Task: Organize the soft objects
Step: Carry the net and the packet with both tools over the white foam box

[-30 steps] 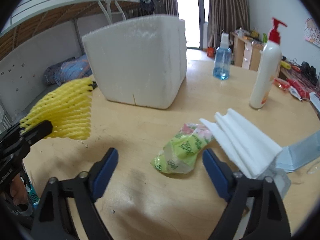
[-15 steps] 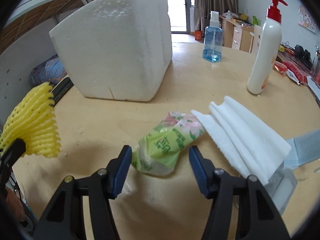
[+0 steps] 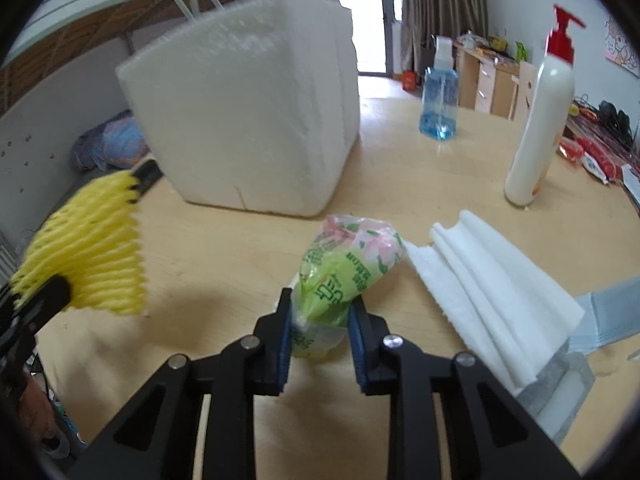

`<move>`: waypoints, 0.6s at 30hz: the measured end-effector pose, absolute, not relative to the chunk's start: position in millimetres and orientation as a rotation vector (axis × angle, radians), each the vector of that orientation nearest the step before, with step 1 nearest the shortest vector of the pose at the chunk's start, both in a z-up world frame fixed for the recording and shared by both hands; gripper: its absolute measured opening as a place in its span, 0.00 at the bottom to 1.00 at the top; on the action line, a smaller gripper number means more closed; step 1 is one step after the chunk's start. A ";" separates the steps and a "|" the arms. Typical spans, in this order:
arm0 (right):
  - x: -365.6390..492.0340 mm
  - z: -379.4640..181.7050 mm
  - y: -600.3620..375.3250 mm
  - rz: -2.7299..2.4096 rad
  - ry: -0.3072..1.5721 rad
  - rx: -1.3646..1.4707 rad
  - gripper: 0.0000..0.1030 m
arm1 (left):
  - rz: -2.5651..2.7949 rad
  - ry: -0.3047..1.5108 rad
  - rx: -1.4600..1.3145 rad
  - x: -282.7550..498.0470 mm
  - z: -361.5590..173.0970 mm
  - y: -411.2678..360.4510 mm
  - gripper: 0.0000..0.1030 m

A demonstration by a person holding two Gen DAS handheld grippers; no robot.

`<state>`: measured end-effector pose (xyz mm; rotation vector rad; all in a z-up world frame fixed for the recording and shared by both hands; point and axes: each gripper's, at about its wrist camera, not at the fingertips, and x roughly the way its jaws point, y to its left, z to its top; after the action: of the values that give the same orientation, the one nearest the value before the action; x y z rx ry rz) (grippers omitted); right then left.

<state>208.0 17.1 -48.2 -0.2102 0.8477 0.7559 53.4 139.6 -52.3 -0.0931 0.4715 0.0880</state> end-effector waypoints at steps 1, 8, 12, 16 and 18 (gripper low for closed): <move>203.7 -43.2 14.3 0.772 0.833 -0.205 0.28 | 0.091 0.470 -0.094 53.5 -50.7 139.3 0.22; 182.9 -20.4 -1.7 0.835 0.744 -0.178 0.28 | 0.115 0.445 -0.077 52.0 -38.3 130.2 0.22; 172.5 -8.8 -8.5 0.869 0.687 -0.170 0.28 | 0.129 0.435 -0.073 50.7 -29.4 126.6 0.22; 164.8 5.2 -9.4 0.913 0.626 -0.161 0.28 | 0.157 0.411 -0.065 47.2 -18.4 123.9 0.22; 161.0 13.5 -8.9 0.930 0.588 -0.164 0.28 | 0.178 0.394 -0.059 44.5 -12.3 122.4 0.22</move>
<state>161.0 -8.9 13.5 -0.1644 0.5878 0.9298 44.5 122.4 -12.3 -0.0589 0.3940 0.1779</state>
